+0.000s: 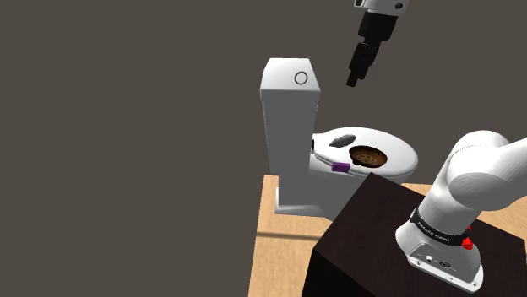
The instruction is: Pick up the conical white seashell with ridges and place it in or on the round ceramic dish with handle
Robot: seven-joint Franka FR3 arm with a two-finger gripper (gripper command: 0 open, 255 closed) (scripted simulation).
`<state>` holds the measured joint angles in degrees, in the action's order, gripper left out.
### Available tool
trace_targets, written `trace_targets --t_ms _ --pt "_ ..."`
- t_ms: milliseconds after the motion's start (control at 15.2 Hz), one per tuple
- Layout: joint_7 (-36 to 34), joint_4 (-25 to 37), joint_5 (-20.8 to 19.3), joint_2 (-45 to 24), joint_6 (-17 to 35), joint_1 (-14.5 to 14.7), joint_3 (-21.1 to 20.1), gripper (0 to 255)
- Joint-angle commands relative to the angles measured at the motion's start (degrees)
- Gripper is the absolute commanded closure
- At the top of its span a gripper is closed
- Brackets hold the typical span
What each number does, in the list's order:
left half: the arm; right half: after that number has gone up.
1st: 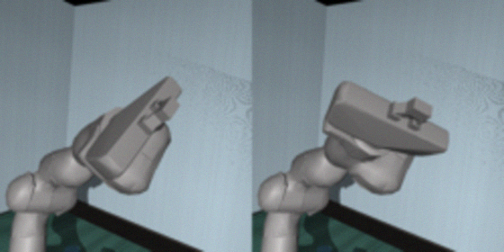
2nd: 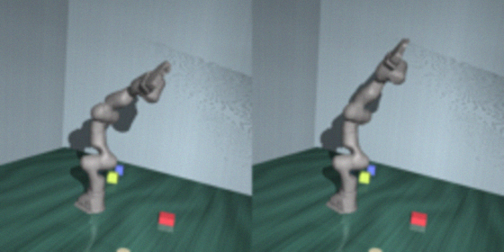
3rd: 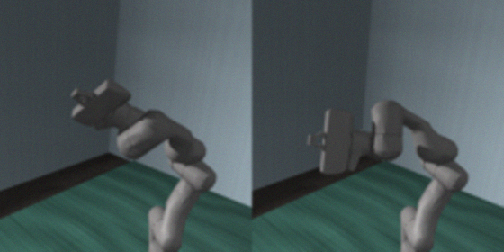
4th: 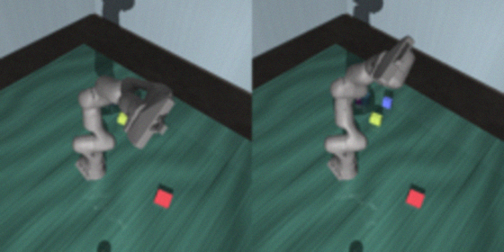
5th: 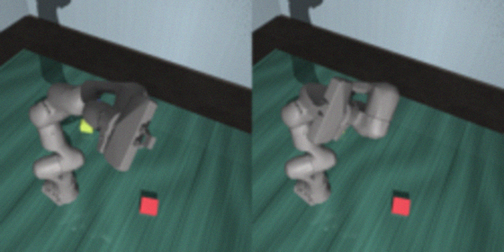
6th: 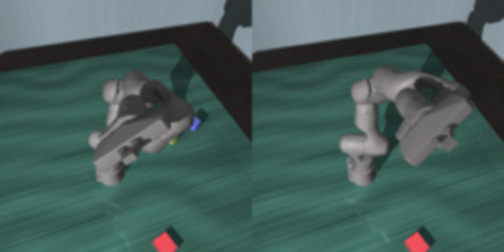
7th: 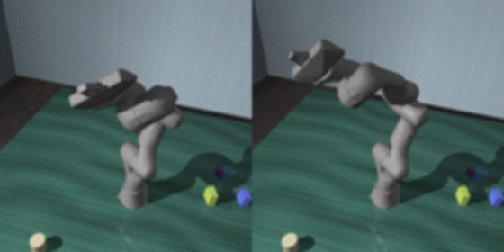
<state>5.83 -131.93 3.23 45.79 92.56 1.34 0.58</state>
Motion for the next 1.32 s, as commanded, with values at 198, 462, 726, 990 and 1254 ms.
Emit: trace_targets --t_ms 198,462,726,990,1254 --pt "3.77 -2.5 -1.79 -1.92 3.02 -0.61 2.73 0" --pt "8.71 -4.95 -4.13 -5.51 7.3 -1.48 6.39 0" --pt "13.59 -6.32 -6.24 -10.29 11.81 -2.33 10.03 0" --pt "18.42 -6.59 -7.92 -16.19 16.44 -3.0 13.67 0" --pt "23.36 -5.73 -8.86 -23.13 21.02 -3.5 17.18 0"
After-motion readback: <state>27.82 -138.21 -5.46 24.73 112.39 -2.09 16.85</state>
